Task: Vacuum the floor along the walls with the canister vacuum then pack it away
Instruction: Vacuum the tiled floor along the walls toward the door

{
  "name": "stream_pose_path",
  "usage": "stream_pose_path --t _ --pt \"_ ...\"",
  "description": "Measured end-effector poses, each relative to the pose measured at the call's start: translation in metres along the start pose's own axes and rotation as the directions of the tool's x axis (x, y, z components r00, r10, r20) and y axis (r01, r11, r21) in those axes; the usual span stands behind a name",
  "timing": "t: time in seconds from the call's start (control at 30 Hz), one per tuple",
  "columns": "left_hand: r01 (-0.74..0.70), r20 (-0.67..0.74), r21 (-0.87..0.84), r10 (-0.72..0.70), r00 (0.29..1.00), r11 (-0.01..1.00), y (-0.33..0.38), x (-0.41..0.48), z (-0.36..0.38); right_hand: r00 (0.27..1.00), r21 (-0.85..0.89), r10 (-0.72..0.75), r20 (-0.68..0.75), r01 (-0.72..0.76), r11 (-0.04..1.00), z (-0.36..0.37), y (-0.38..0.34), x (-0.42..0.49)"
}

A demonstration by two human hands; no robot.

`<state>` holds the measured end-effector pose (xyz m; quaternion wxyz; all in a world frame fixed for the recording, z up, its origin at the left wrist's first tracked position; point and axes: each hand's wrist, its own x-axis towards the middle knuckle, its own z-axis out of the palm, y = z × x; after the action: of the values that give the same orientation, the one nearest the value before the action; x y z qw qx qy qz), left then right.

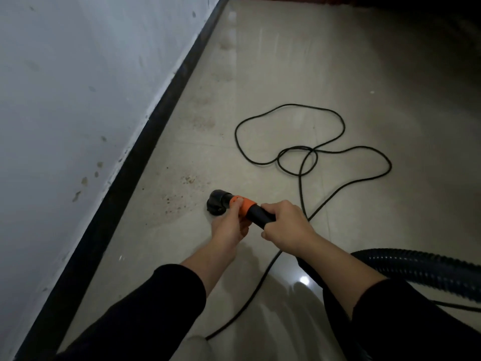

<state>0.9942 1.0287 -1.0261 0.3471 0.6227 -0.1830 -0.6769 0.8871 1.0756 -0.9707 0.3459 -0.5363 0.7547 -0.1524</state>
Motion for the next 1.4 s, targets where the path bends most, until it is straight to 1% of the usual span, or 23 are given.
stream_pose_path --t 0.07,0.13,0.3,0.53,0.83,1.4 --pt "-0.025 0.001 0.108 0.025 1.000 0.994 0.003 0.002 0.008 1.000 0.011 0.022 -0.020 -0.022 1.000 -0.004 0.005 0.002" --pt "-0.039 -0.003 0.140 0.040 0.999 0.989 0.007 0.005 0.016 0.999 0.023 0.033 -0.043 -0.032 0.999 -0.006 0.008 0.006" --pt "-0.039 0.025 0.004 0.039 0.999 0.999 0.003 0.010 0.030 0.995 0.056 0.029 -0.093 -0.024 0.998 -0.006 0.014 0.010" --pt "-0.047 0.005 -0.017 0.047 0.999 0.999 -0.002 0.027 0.029 0.991 0.061 0.006 -0.132 0.002 0.998 0.014 0.019 0.012" --pt "-0.052 -0.008 -0.065 0.052 0.999 0.997 -0.002 0.034 0.023 0.995 0.165 0.005 -0.099 0.011 0.986 0.018 0.016 0.014" --pt "-0.094 -0.080 -0.096 0.086 0.993 0.991 0.005 0.034 -0.021 0.996 0.169 -0.083 -0.018 0.085 0.982 0.038 -0.008 0.011"
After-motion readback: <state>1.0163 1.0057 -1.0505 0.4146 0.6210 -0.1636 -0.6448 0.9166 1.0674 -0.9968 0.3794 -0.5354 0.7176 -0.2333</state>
